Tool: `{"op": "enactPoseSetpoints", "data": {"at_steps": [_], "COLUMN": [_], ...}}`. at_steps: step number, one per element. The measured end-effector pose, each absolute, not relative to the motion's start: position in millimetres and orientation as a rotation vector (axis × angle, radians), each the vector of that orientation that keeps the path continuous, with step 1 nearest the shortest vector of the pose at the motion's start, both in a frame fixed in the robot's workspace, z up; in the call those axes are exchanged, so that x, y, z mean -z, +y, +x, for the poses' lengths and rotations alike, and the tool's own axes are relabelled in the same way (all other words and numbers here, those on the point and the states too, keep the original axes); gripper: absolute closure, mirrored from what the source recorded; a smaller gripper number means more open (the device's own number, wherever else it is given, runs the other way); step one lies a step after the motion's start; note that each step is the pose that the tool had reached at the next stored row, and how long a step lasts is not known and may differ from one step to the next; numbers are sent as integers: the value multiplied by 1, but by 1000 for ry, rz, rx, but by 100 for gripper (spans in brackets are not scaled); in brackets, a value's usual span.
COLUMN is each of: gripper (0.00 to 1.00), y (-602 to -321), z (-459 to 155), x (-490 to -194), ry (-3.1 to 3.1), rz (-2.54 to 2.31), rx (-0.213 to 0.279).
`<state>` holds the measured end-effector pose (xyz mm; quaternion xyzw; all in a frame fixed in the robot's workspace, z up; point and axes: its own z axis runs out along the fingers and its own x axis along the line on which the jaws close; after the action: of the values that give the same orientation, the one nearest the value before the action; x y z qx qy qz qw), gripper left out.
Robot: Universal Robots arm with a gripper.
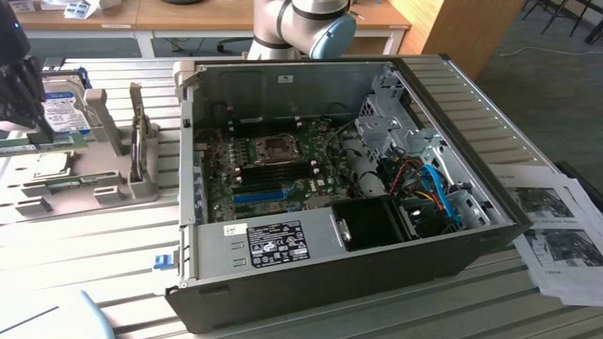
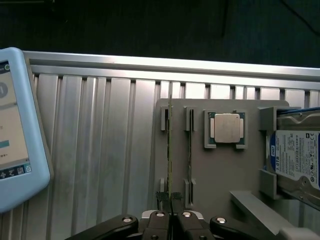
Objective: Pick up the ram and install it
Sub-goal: 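Pick up the ram and move it above insertion slot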
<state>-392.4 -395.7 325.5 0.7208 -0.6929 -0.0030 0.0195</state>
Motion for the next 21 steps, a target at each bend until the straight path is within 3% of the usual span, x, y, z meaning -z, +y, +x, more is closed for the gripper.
{"op": "enactPoseSetpoints", "data": {"at_steps": [21], "gripper": [89], "y": [-396], "z": [-392], "x": [-361], "ry": [-2159], "rz": [2228], "rx": [9]}}
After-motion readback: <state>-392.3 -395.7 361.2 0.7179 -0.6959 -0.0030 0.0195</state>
